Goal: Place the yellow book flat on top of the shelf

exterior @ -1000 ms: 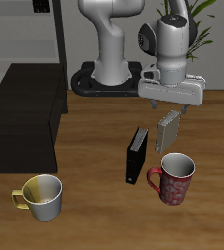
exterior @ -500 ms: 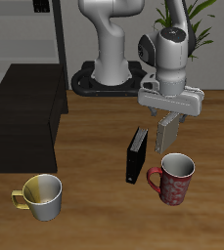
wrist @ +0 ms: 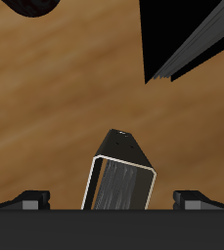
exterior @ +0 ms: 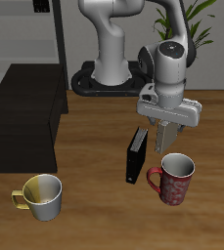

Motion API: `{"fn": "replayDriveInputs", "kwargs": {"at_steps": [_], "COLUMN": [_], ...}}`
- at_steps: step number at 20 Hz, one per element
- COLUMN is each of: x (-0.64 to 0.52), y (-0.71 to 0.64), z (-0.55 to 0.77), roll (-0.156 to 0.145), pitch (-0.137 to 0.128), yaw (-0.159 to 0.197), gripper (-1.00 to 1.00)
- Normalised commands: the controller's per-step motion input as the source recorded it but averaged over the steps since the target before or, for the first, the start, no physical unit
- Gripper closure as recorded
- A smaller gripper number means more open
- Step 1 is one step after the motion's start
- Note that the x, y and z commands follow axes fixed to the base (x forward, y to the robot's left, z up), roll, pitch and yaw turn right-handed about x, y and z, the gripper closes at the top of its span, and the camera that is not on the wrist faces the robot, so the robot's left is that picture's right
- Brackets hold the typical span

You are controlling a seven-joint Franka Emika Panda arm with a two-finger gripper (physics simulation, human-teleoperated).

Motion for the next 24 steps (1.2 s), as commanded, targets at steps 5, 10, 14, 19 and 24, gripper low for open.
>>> {"fn": "replayDriveInputs", "kwargs": {"at_steps": [5, 10, 14, 19, 24], "x": [0.05, 0.08, 0.03, -0.15, -0.16], "y": [-0.04, -0.13, -0.16, -0.23, -0.48], "z": [-0.11, 0.10, 0.14, 0.28, 0.58], "roll": [0.008, -0.009, -0.030, 0.002, -0.056], "pitch": [0.025, -0.009, 0.021, -0.023, -0.063], "yaw": [-0.001, 0.001, 0.039, 0.092, 0.074], "gripper": [1.00, 1.00, 1.00, 1.00, 1.00]}}
